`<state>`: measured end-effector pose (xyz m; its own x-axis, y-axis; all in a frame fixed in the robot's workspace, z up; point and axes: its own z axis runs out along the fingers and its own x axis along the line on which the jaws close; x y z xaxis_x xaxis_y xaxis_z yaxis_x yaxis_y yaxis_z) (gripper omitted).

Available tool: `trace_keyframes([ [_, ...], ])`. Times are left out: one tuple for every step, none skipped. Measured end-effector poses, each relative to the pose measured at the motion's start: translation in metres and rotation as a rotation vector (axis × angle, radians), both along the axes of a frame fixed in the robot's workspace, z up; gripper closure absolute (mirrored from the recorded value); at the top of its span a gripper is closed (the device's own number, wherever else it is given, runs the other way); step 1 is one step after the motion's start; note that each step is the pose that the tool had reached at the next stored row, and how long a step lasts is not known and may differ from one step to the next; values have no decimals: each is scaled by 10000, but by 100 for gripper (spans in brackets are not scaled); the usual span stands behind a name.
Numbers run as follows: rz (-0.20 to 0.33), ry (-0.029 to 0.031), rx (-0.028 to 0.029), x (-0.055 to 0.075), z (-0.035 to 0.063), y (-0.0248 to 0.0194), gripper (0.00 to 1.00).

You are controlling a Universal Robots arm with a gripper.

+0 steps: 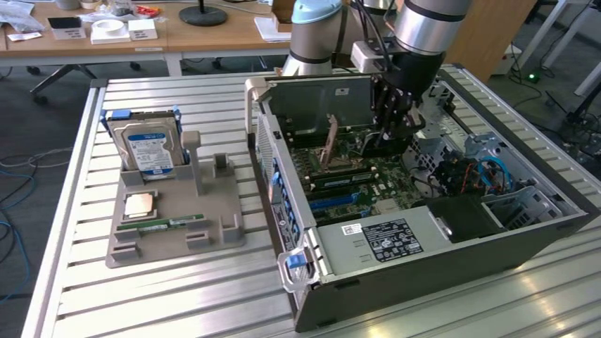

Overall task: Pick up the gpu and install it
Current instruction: 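Insert the gpu into the slot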

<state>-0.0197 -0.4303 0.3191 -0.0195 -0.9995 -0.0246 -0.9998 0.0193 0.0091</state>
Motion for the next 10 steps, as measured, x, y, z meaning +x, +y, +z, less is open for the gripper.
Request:
trace_keyframes([
  [0,0,0,0,-9,0,74],
  [0,1,-3,0,-18,0,74],
  [0,1,-4,0,-30,0,74],
  [0,1,-3,0,-42,0,74],
  [0,1,-4,0,-55,0,74],
  [0,1,-4,0,-67,0,74],
  [0,1,-3,0,-79,0,74],
  [0,1,-4,0,-90,0,74],
  [0,1,-4,0,-98,0,74],
  [0,2,-4,0,-105,0,74],
])
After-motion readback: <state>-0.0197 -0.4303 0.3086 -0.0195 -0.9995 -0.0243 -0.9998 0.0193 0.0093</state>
